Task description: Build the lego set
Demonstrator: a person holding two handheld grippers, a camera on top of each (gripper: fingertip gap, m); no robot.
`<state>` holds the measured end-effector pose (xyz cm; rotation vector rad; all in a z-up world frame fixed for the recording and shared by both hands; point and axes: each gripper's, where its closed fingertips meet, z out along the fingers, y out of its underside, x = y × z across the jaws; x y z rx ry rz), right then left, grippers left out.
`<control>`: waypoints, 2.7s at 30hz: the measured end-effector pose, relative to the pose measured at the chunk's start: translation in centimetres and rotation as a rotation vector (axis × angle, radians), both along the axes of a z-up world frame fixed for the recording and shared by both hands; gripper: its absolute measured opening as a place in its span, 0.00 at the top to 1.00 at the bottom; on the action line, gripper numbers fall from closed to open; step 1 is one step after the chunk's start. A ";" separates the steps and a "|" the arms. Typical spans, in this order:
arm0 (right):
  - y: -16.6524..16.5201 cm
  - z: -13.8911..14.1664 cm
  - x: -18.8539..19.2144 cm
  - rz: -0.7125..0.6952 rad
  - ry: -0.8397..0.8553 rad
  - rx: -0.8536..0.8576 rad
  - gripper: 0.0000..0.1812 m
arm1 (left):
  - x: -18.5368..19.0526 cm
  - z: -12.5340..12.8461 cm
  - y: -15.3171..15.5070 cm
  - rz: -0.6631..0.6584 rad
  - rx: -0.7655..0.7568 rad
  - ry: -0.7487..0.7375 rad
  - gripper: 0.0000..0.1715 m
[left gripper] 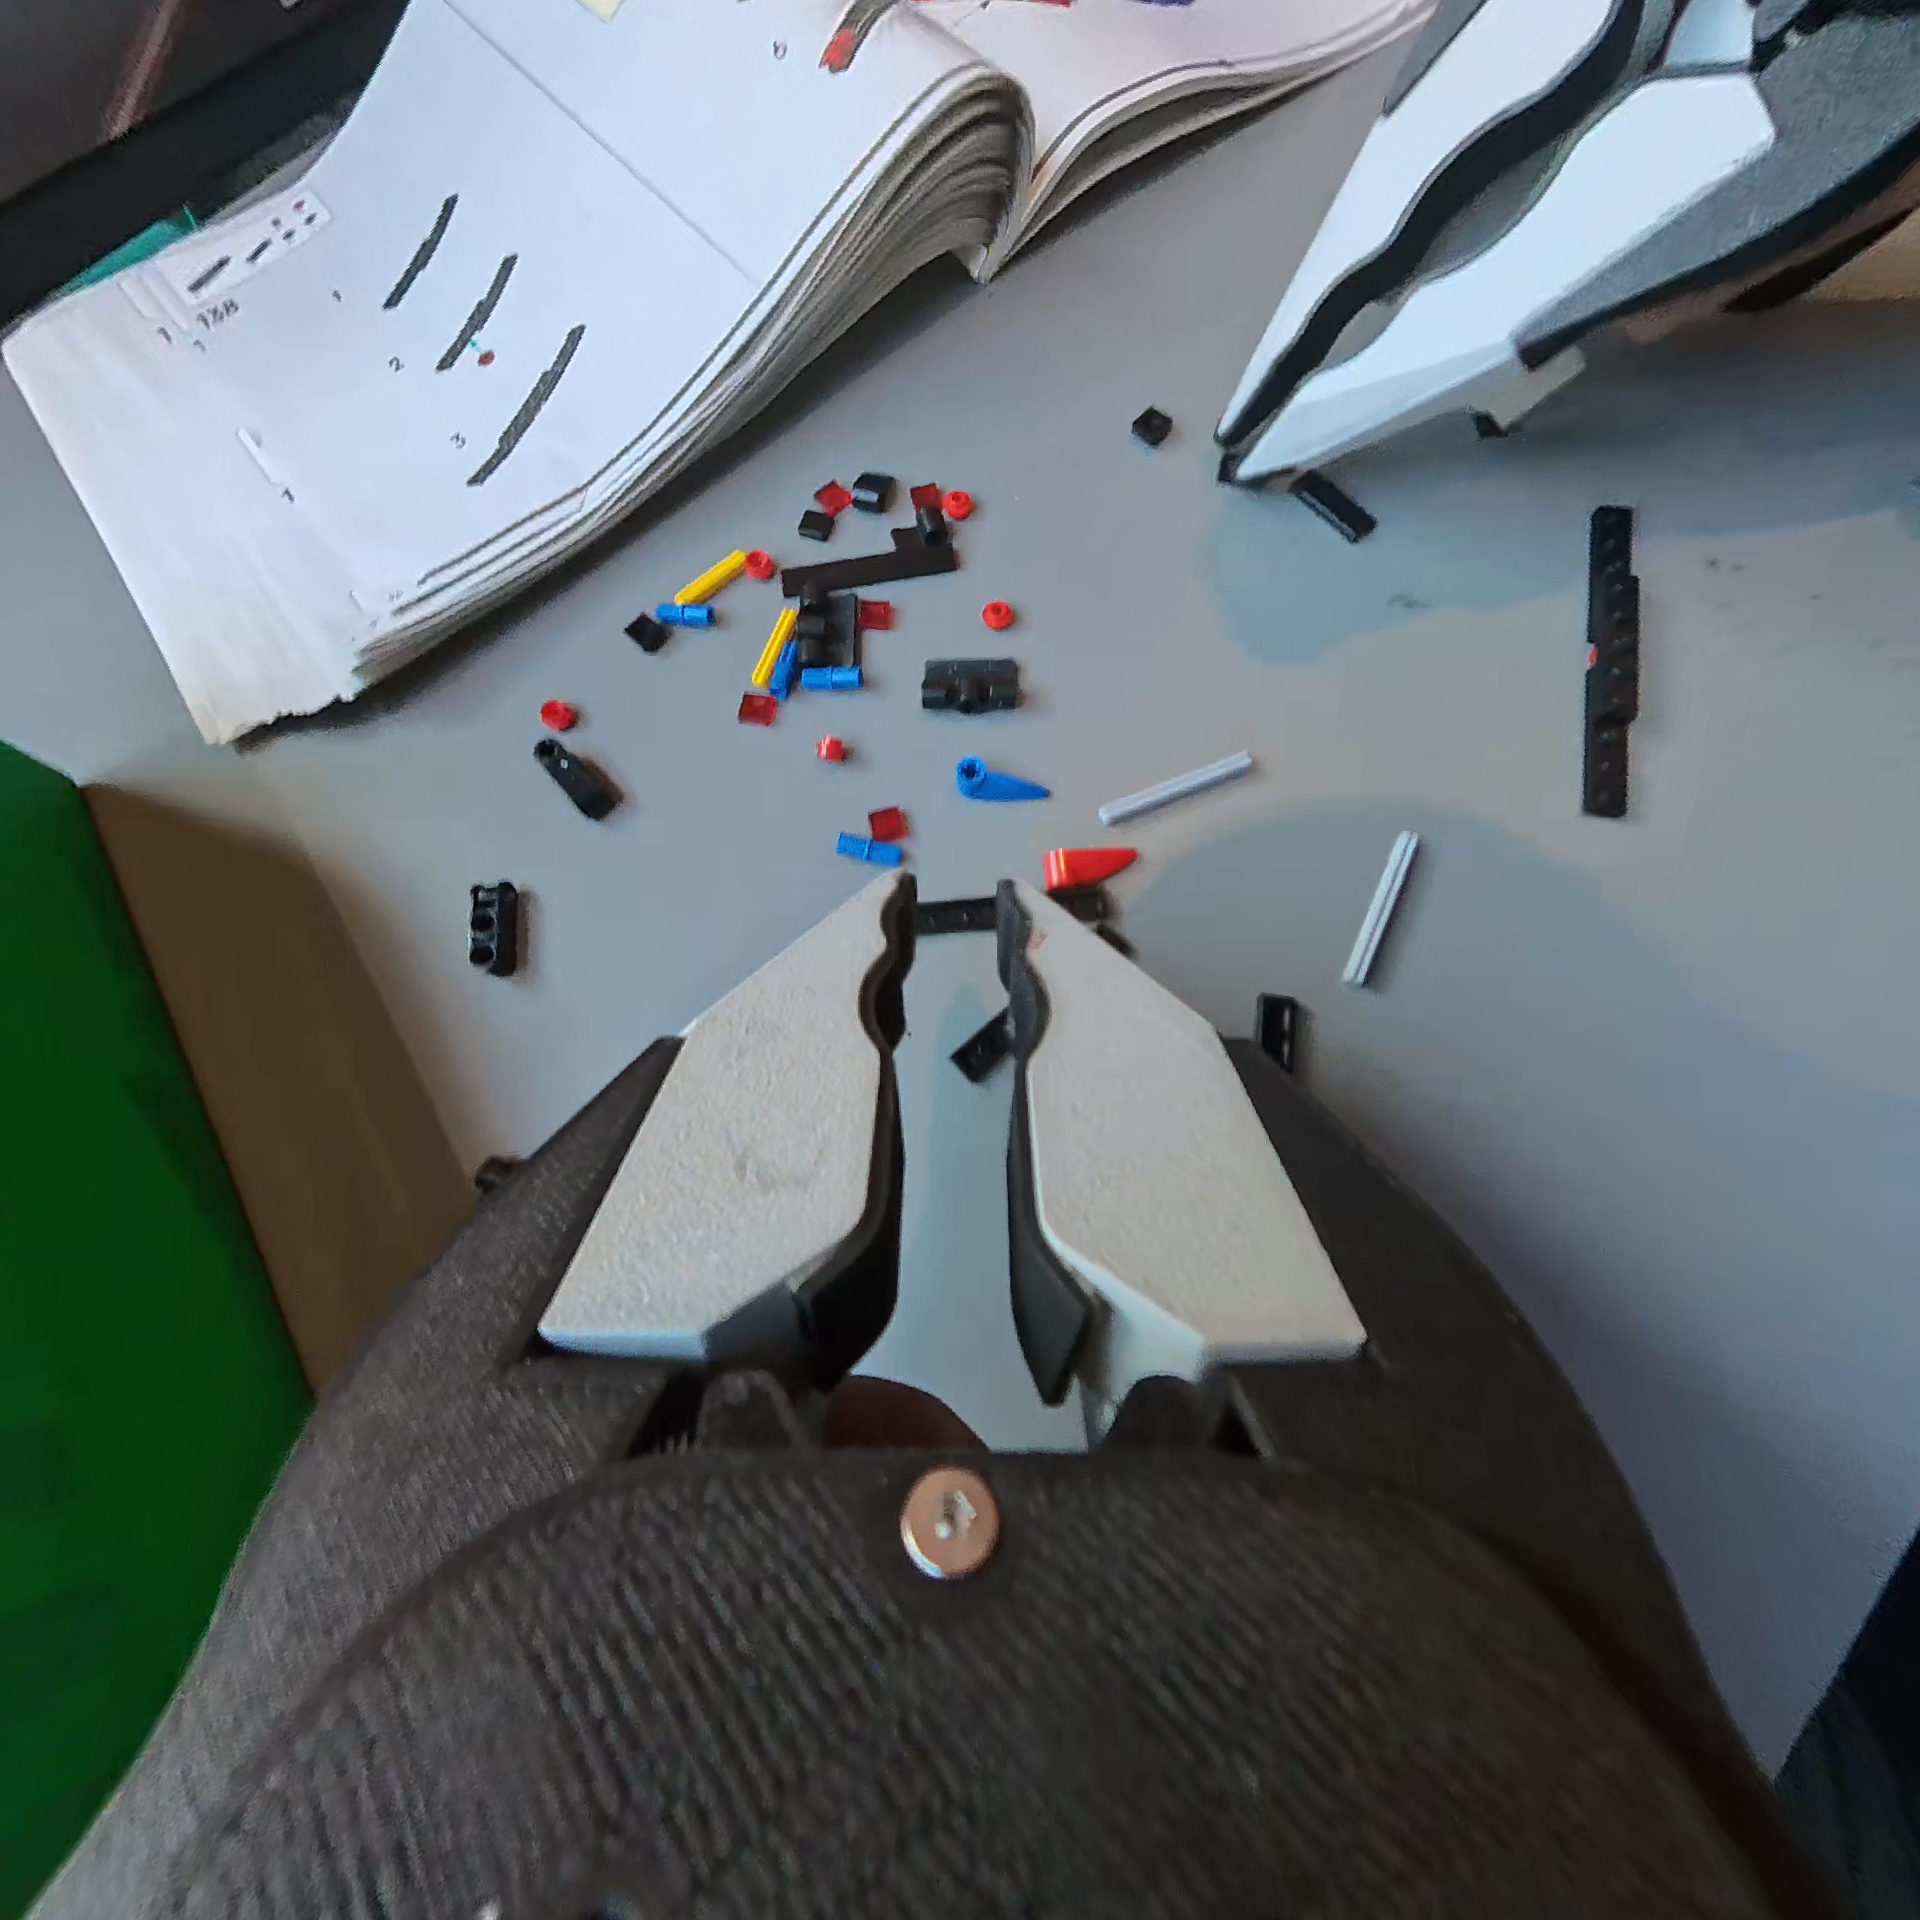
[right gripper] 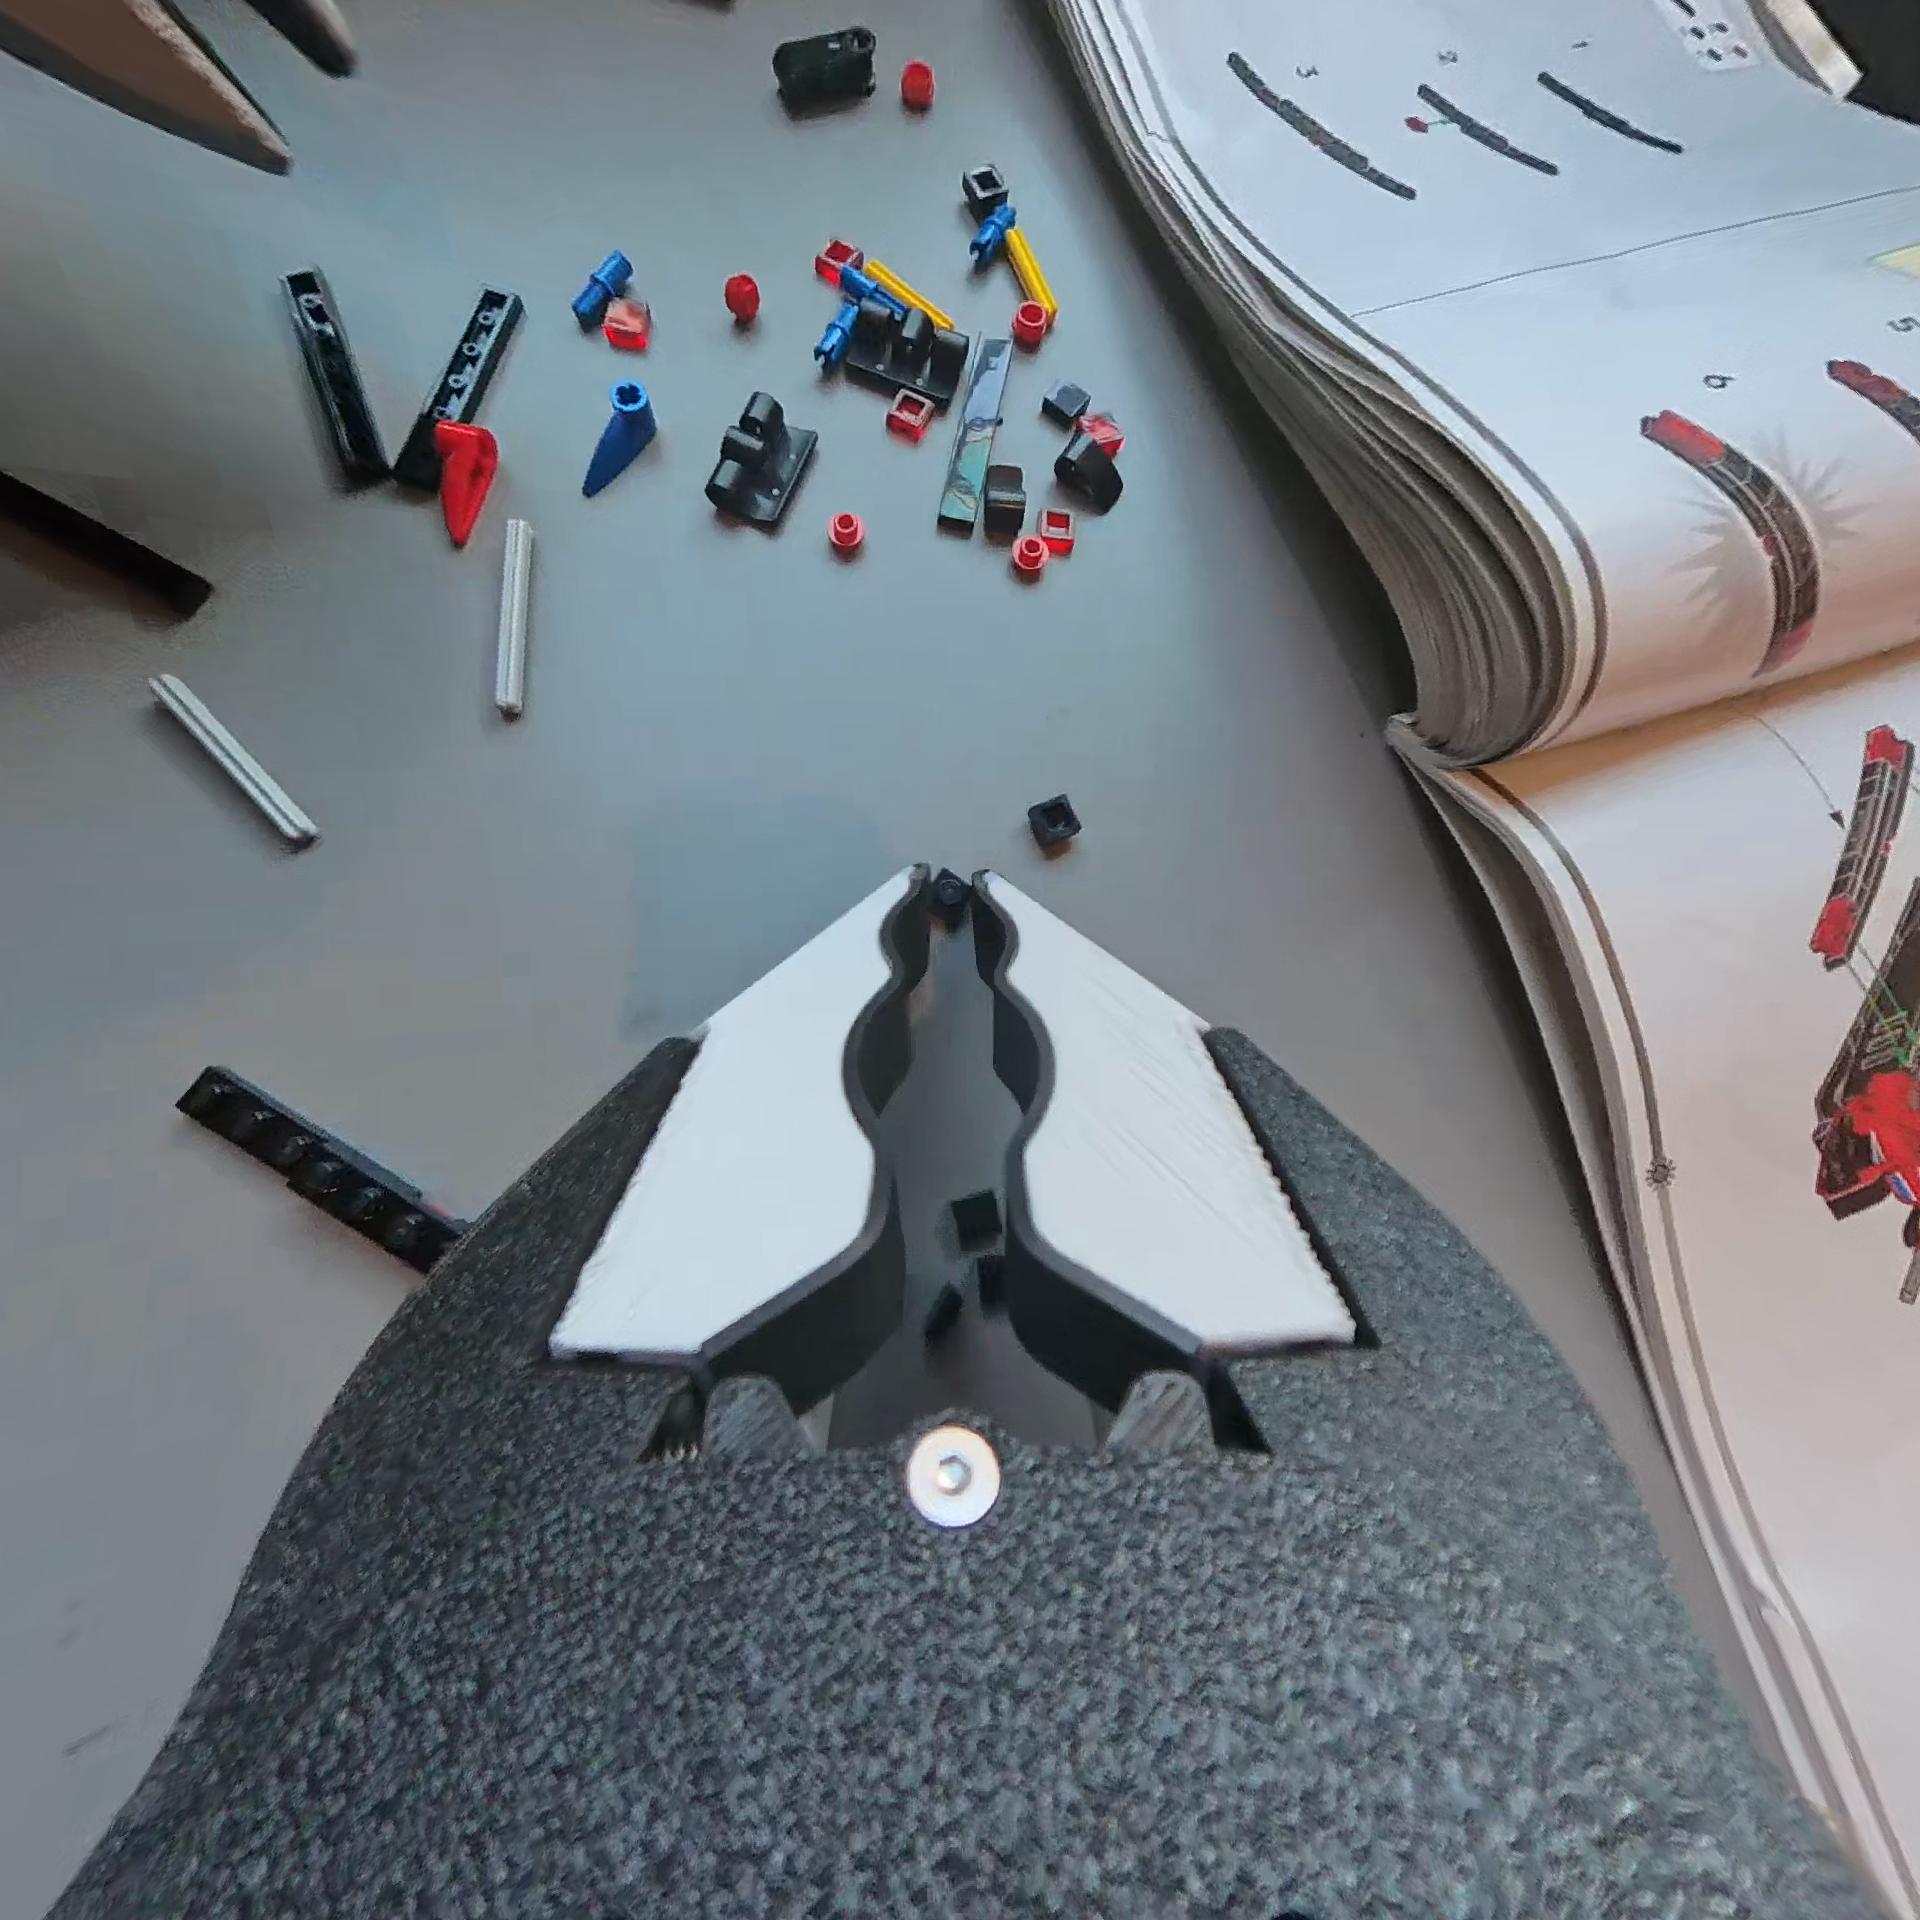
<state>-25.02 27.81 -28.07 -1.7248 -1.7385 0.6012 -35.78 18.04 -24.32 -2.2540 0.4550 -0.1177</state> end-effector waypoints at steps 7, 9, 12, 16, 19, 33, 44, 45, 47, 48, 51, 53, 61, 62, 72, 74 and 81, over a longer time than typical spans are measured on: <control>1.6 0.2 -0.6 -0.005 -0.002 0.091 0.96 | -0.4 -0.7 -0.5 0.021 -0.005 -0.011 0.92; 1.4 0.6 -0.5 -0.002 0.016 0.097 0.95 | -0.5 -0.6 -0.1 0.030 0.000 -0.005 0.92; 1.1 1.5 -0.1 -0.015 0.068 0.090 0.94 | -0.8 -0.5 0.7 0.058 0.008 -0.014 0.92; 0.8 2.0 0.3 -0.051 0.145 0.045 0.91 | -1.9 -0.4 2.6 0.150 0.036 -0.025 0.89; 1.2 2.2 0.3 -0.089 0.196 0.017 0.88 | -2.8 0.2 5.0 0.167 0.072 -0.010 0.88; 0.1 3.4 0.9 -0.029 0.253 -0.002 0.88 | -4.5 -3.2 11.6 -0.176 -0.119 0.331 0.91; 0.3 4.6 1.3 -0.036 0.289 -0.014 0.88 | -4.8 -3.9 10.7 -0.143 -0.120 0.296 1.00; 0.2 4.6 1.3 -0.037 0.293 -0.018 0.88 | -4.7 -3.8 10.4 -0.138 -0.113 0.288 1.00; 0.2 4.6 1.2 -0.039 0.296 -0.025 0.88 | -4.7 -3.4 9.7 -0.128 -0.097 0.269 1.00; 0.2 4.6 1.2 -0.039 0.296 -0.028 0.88 | -4.8 -3.0 9.4 -0.118 -0.082 0.260 1.00; 0.1 4.4 1.3 -0.037 0.293 -0.027 0.89 | -4.8 -2.2 8.9 -0.121 -0.062 0.212 1.00; 0.0 4.4 1.3 -0.035 0.291 -0.026 0.89 | -5.5 -2.3 9.1 -0.124 -0.079 0.248 0.95; -0.1 4.7 1.6 -0.040 0.302 -0.023 0.89 | -5.6 -3.6 10.9 -0.155 -0.195 0.250 0.89; 0.0 4.8 1.7 -0.042 0.304 -0.024 0.89 | -5.6 -3.7 11.0 -0.157 -0.197 0.253 0.88; 0.6 4.7 2.0 -0.049 0.308 -0.031 0.89 | -6.1 -3.8 10.9 -0.154 -0.194 0.264 0.92; 0.6 4.6 2.0 -0.047 0.307 -0.033 0.89 | -6.1 -3.8 10.7 -0.162 -0.196 0.257 0.94; 0.5 4.6 1.9 -0.044 0.305 -0.033 0.89 | -6.2 -3.9 10.7 -0.180 -0.198 0.250 0.97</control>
